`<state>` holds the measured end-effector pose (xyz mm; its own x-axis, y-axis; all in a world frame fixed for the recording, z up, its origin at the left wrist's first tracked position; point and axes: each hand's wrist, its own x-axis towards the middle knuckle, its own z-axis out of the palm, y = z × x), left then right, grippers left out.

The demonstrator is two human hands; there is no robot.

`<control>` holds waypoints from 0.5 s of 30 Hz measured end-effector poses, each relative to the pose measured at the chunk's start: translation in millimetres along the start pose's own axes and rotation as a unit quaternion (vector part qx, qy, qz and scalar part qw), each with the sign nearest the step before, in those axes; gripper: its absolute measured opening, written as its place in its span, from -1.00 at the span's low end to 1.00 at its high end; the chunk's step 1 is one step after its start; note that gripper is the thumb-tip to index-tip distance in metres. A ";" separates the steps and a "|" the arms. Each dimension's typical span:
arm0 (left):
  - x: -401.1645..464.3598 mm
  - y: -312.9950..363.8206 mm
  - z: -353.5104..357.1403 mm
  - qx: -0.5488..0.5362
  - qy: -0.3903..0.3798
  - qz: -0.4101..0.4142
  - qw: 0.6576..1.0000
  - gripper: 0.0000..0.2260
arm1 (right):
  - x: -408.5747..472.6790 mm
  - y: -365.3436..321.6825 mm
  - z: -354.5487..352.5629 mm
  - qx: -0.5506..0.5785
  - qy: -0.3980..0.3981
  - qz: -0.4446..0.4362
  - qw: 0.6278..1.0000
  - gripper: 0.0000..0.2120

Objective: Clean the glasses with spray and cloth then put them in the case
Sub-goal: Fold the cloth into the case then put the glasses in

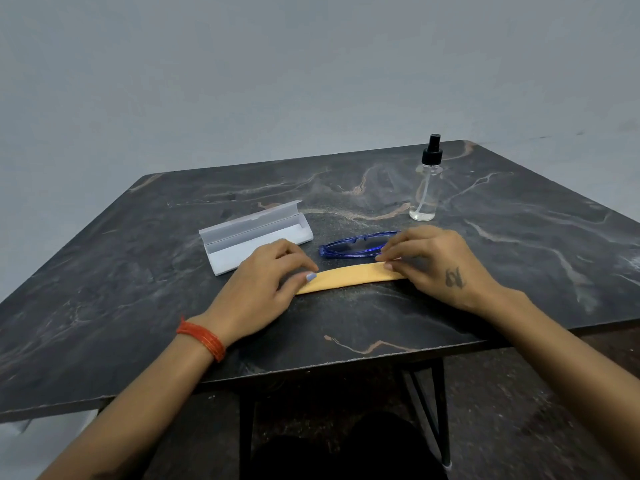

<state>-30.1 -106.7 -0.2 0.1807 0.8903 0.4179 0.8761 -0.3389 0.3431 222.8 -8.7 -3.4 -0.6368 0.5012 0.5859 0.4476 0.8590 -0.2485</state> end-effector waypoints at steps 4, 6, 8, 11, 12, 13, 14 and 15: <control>-2.5 -0.8 3.0 0.004 -0.027 0.022 0.999 -0.67 | -5.9 0.0 0.5 0.018 -0.063 -0.010 0.998 -0.88; -0.8 1.1 2.2 -0.005 -0.004 0.019 1.000 -0.69 | -5.1 -0.7 -1.2 0.020 -0.048 0.001 0.999 -0.87; 3.1 6.1 1.5 -0.003 0.036 0.020 0.999 -0.76 | -1.9 -4.2 -5.1 0.027 -0.004 0.021 0.999 -0.87; 14.0 13.7 2.4 -0.016 0.114 -0.011 0.993 -0.82 | 7.3 -7.4 -11.0 0.035 0.089 0.089 0.991 -0.81; 18.9 15.9 3.2 -0.028 0.131 -0.037 0.990 -0.82 | 11.0 -6.0 -12.2 0.044 0.112 0.127 0.985 -0.78; 24.2 17.6 4.5 -0.039 0.137 -0.069 0.987 -0.79 | 14.7 -2.8 -13.3 0.056 0.122 0.171 0.976 -0.74; 29.2 19.0 6.3 -0.047 0.129 -0.104 0.985 -0.75 | 18.3 1.1 -14.3 0.070 0.117 0.218 0.966 -0.69; 33.9 19.5 8.6 -0.053 0.112 -0.137 0.983 -0.69 | 21.4 6.2 -14.4 0.081 0.101 0.262 0.956 -0.66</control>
<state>-3.1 -80.5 13.4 -0.1695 0.8673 0.4681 0.8241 -0.1357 0.5499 221.0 5.8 18.7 -0.2093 0.8511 0.4815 0.5586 0.5082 -0.6555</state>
